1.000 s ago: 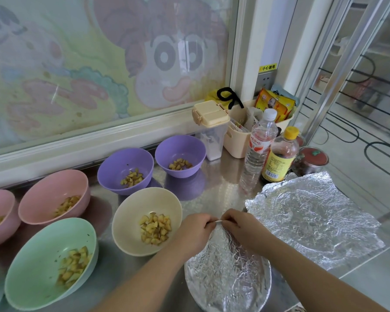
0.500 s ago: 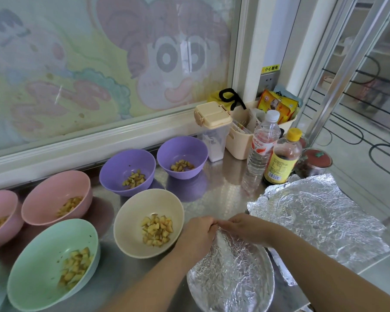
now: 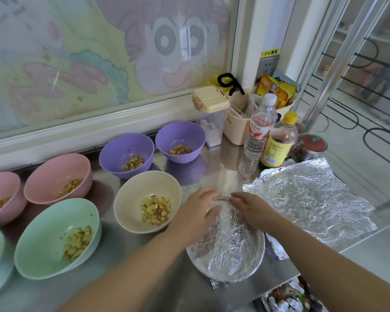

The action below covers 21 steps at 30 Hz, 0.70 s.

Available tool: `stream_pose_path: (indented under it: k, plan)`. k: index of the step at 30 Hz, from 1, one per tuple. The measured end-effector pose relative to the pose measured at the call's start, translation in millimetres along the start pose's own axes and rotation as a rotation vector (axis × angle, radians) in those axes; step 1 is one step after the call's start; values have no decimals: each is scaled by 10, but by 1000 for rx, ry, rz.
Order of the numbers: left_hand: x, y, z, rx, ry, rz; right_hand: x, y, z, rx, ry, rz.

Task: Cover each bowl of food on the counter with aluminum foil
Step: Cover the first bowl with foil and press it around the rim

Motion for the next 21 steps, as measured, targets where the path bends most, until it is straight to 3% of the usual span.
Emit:
stream_pose_path:
  k: [5,13,18,21]
  plan:
    - [-579,-89,-344,391,220,-221,-282,-6,-85,-1,-53,79]
    - [-628,-173,-443,501,311,-306,-307,-120,-39,-10,-154,-1]
    - [-569,-261,-514,598,319,-443,-294,-150,-28,15,-189,-62]
    - [-526,-307,-462,713,182,-556,-303,-218,63,34,-261,-110]
Point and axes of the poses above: each hand's wrist, its own x-axis towards the middle knuckle, its own z-axis out of the back of the hand, y = z × x, the point moved 9 cm from there along x, towards the middle knuckle, and after that the axes turned 2 degrees about y, right-handed, at the moved point
